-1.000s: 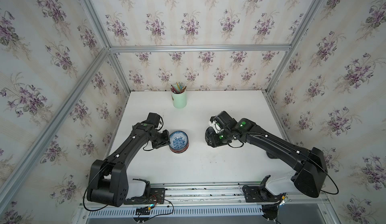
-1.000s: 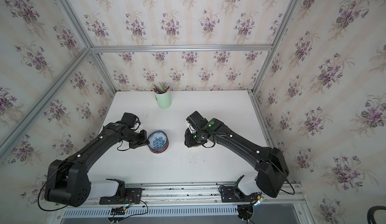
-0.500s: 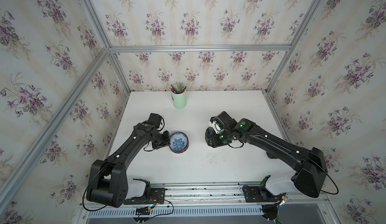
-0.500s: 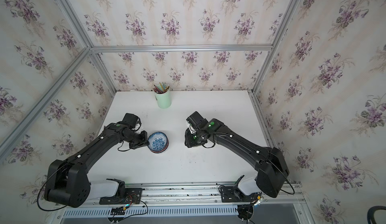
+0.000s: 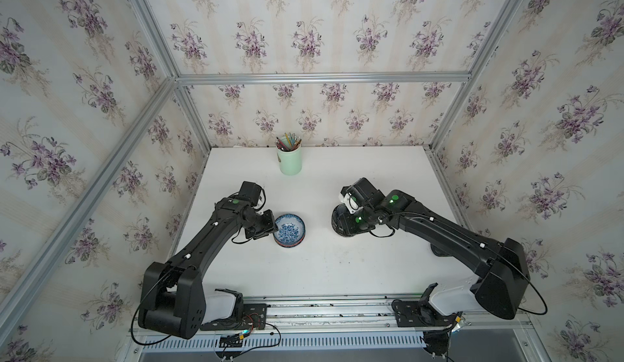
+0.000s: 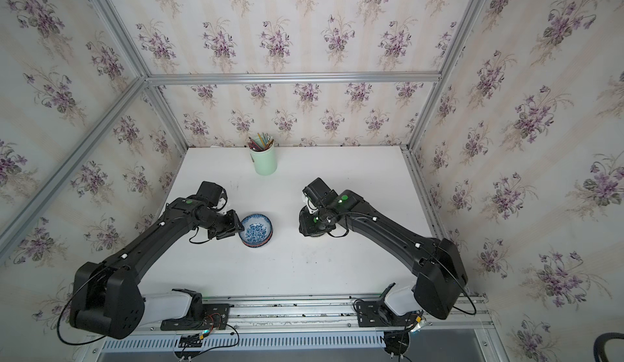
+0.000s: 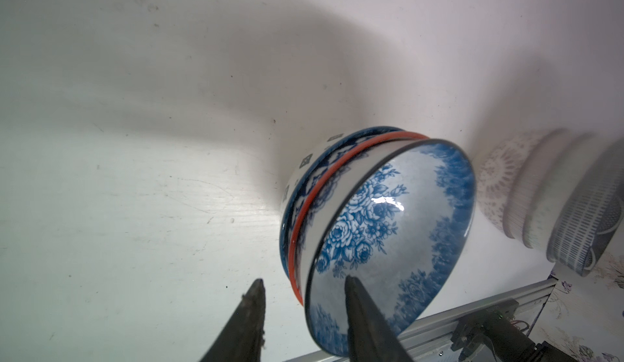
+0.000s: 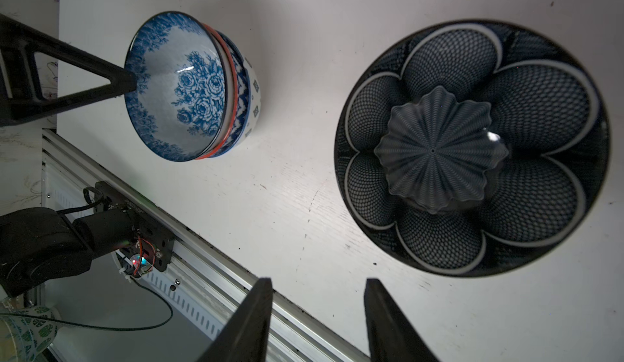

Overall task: Stack the bowls
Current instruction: Place the bowl on the bowl, then reset both arms

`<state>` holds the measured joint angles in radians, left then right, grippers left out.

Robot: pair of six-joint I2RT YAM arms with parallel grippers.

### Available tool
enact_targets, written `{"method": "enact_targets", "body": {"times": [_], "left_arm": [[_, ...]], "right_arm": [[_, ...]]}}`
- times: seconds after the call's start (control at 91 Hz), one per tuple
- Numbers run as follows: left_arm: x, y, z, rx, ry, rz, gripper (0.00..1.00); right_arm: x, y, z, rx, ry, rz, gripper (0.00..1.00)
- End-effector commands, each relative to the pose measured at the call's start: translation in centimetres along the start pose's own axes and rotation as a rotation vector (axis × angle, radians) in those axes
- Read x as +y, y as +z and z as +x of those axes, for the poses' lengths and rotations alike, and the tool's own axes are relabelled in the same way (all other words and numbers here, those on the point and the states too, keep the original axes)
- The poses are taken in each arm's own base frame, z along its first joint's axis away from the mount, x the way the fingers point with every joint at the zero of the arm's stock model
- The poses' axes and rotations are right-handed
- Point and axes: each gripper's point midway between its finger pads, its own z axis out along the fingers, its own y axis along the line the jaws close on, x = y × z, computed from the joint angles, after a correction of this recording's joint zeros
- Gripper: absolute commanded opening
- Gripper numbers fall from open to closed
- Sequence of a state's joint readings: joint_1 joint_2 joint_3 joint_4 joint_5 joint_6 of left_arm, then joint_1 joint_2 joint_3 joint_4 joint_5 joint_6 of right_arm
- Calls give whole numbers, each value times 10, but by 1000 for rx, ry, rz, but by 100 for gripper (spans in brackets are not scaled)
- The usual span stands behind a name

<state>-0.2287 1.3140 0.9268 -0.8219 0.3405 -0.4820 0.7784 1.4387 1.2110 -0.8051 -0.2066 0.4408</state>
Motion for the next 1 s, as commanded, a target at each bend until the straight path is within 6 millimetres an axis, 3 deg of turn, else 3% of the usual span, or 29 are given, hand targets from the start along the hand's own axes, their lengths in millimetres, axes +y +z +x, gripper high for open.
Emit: {"method": "enact_targets", "body": {"times": [0.0, 0.088, 0.176, 0.22, 0.297, 0.363, 0.451, 0.506, 0.538, 0.571, 0.604, 0.714, 0.846, 0.879, 0.989], "left_arm": [[3, -8, 1, -10, -1, -29, 42], [7, -20, -5, -78, 3, -61, 45], [10, -39, -14, -183, 15, -85, 54], [14, -48, -18, -235, 13, -108, 63], [26, -63, -25, -334, -11, -175, 69], [41, -75, -32, -412, -48, -249, 71], [56, -82, -41, -515, -43, -326, 72], [65, -85, -47, -587, -45, -362, 73], [70, -87, -51, -638, -49, -372, 75], [72, -87, -54, -682, -43, -375, 91], [74, -86, -59, -725, -36, -374, 95], [77, -75, -74, -830, 90, -392, 96], [75, -71, -95, -927, 185, -363, 98], [74, -75, -105, -991, 198, -359, 98], [74, -72, -125, -1087, 261, -331, 97]], "right_arm": [[-6, -10, -12, -49, 3, 18, 49], [-11, -22, -25, -114, 16, 32, 49], [-26, -41, -45, -224, 30, 97, 50], [-38, -51, -55, -290, 45, 137, 50], [-67, -77, -75, -458, 102, 241, 75], [-97, -98, -80, -614, 154, 360, 96], [-132, -112, -75, -817, 171, 493, 100], [-144, -120, -71, -944, 137, 540, 100], [-156, -121, -64, -1000, 133, 593, 100], [-169, -121, -55, -1046, 118, 659, 100], [-179, -122, -49, -1088, 98, 717, 100], [-225, -119, -29, -1144, 155, 843, 100], [-285, -90, -4, -1072, 243, 942, 100], [-292, -86, -1, -1084, 258, 941, 100], [-302, -90, -20, -1111, 230, 980, 100]]}}
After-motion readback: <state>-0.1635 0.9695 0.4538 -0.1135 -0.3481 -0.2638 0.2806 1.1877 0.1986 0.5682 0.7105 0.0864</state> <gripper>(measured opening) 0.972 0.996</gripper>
